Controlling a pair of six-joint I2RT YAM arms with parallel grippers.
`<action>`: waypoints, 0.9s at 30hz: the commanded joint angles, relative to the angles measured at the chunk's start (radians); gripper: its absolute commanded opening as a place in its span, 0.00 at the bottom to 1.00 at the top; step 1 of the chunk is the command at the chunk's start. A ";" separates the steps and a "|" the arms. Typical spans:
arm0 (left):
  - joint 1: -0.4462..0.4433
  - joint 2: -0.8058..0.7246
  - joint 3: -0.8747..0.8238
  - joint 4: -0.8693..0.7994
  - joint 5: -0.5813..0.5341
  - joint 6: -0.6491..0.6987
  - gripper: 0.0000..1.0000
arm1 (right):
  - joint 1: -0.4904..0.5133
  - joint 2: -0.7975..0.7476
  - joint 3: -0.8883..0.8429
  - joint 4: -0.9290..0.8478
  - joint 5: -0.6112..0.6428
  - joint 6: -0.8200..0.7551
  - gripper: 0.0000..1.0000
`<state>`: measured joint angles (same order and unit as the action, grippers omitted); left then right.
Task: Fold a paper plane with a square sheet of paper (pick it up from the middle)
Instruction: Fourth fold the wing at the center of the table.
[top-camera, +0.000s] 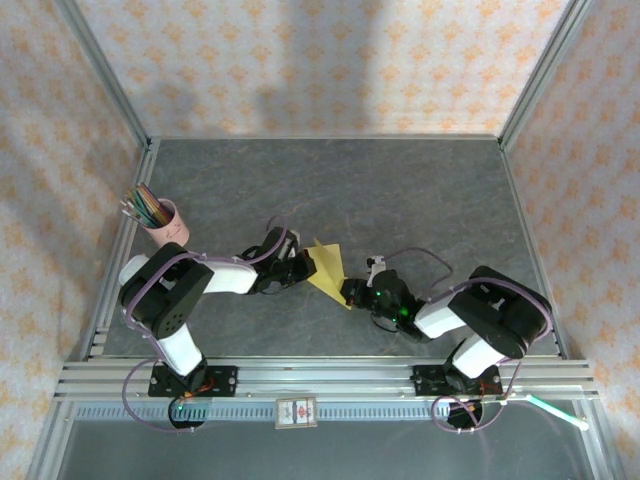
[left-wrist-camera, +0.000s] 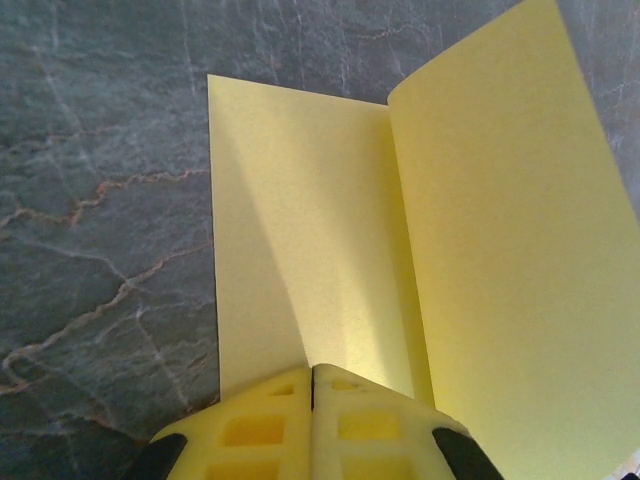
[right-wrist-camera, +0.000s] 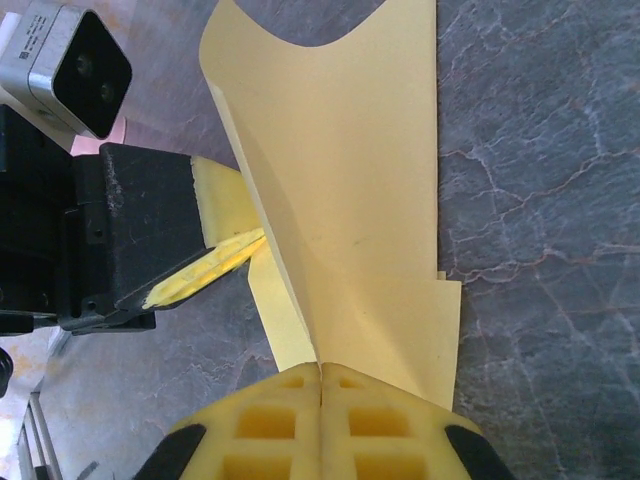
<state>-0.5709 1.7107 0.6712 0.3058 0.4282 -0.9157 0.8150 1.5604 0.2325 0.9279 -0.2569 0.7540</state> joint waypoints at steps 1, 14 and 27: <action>-0.004 0.021 0.001 -0.010 -0.048 0.017 0.00 | -0.004 0.019 -0.011 0.040 -0.007 0.024 0.00; -0.004 0.018 -0.015 0.009 -0.050 0.000 0.00 | -0.004 0.061 0.044 0.014 -0.066 -0.002 0.00; -0.004 -0.004 -0.025 0.013 -0.058 -0.007 0.00 | -0.005 0.104 0.016 0.127 -0.102 0.004 0.00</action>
<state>-0.5709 1.7126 0.6647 0.3283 0.4084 -0.9188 0.8143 1.6535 0.2562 0.9993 -0.3466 0.7631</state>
